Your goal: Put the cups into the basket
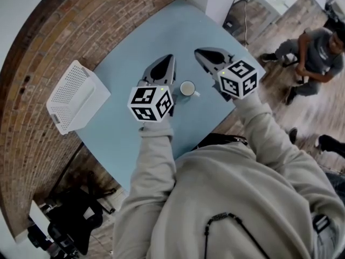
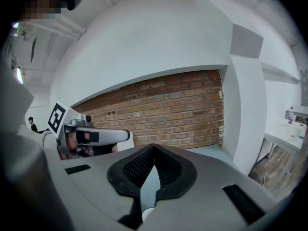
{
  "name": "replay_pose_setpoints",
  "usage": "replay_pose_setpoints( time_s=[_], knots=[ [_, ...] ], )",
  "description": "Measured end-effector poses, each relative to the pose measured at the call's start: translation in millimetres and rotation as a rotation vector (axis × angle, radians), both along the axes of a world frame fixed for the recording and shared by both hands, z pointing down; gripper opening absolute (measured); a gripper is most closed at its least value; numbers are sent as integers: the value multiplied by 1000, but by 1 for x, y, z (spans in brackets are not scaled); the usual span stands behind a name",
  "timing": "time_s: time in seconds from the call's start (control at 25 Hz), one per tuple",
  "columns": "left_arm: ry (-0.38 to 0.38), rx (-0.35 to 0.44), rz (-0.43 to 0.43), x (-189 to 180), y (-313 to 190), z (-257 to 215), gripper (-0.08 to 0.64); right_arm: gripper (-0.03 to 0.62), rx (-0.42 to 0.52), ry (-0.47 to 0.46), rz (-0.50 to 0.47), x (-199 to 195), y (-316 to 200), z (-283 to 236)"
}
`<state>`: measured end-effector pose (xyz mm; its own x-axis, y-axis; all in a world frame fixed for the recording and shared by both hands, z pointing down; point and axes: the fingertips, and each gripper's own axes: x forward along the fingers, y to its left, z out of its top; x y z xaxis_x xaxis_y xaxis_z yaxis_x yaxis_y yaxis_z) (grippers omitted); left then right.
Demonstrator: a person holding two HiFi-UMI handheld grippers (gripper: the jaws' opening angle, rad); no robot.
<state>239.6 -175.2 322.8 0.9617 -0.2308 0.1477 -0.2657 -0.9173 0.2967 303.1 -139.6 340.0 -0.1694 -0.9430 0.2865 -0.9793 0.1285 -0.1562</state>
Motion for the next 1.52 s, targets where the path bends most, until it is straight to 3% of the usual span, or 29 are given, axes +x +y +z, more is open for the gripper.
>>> replay_pose_setpoints(
  time_s=[0.32, 0.56, 1.52],
  knots=[
    [-66, -58, -15, 5, 3, 40, -5, 9, -28, -32, -14, 1, -1, 24],
    [-70, -135, -22, 6, 11, 68, -5, 9, -88, -64, -15, 4, 9, 61],
    [-216, -294, -72, -18, 42, 199, -5, 11, -338, -139, -70, -21, 61, 202]
  ],
)
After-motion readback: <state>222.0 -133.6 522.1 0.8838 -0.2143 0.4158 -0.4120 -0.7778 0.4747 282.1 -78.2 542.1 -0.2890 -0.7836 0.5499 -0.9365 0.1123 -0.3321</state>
